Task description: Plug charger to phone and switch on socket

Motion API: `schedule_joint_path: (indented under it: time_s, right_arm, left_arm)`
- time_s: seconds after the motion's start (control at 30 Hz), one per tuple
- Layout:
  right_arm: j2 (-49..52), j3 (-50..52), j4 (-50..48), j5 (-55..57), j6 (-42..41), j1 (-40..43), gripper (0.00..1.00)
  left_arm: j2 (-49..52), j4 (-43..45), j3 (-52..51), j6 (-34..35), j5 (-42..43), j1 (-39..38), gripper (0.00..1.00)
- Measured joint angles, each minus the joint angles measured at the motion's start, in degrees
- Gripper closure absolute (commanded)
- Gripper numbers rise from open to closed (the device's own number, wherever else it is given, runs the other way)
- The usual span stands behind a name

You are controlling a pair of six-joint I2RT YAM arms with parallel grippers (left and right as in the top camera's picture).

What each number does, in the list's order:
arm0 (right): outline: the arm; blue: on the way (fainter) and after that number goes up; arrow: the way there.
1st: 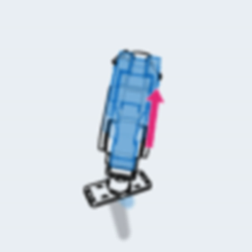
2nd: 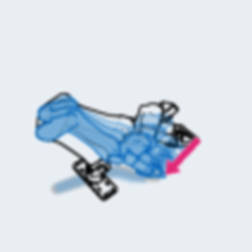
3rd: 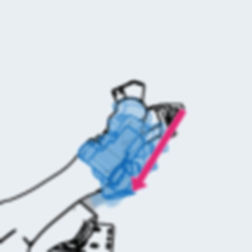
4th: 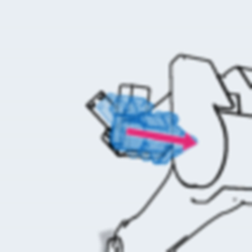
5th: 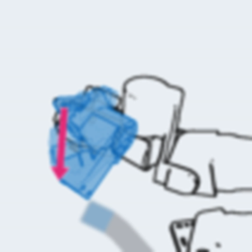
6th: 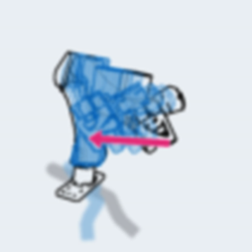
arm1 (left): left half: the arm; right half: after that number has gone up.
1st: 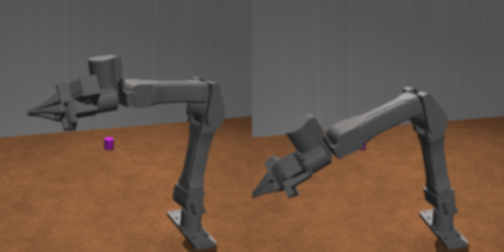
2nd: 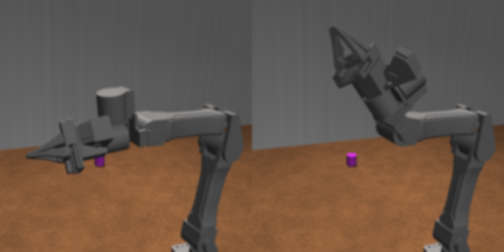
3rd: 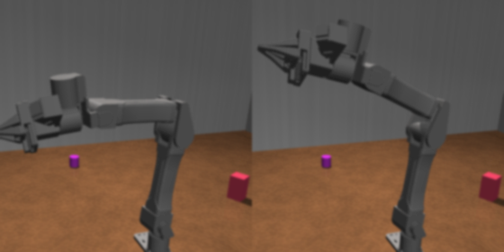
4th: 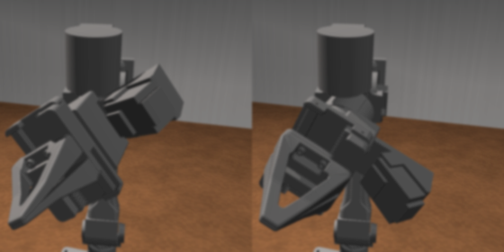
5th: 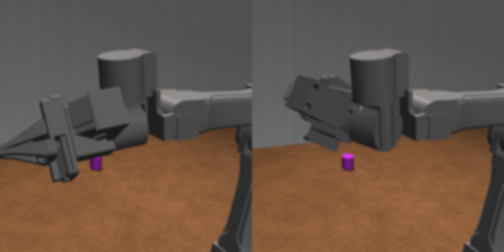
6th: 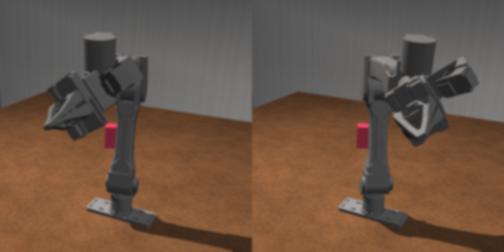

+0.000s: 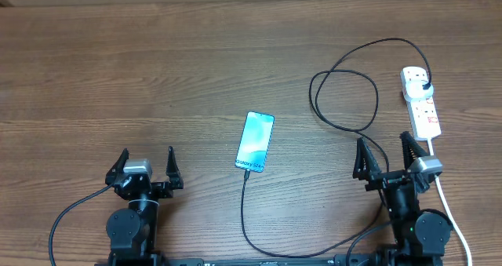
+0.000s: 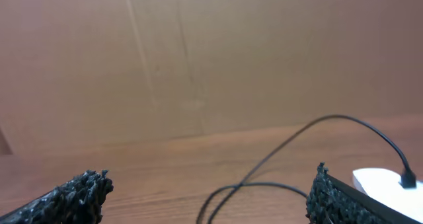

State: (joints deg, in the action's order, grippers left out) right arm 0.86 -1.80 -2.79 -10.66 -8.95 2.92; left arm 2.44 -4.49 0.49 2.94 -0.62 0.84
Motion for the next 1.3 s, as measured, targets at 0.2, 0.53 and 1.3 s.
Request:
schedule_joint_path:
  time_s: [0.2,0.53,1.3]
  right_arm:
    - [0.0,0.7,5.5,1.2,0.0,0.0,0.00]
    - [0.0,0.7,6.9,1.7,0.0,0.0,0.00]
    - [0.0,0.7,6.9,1.7,0.0,0.0,0.00]
  left_arm:
    - [0.0,0.0,0.0,0.0,0.0,0.0,0.00]
    - [0.0,0.0,0.0,0.0,0.0,0.0,0.00]
    - [0.0,0.0,0.0,0.0,0.0,0.0,0.00]
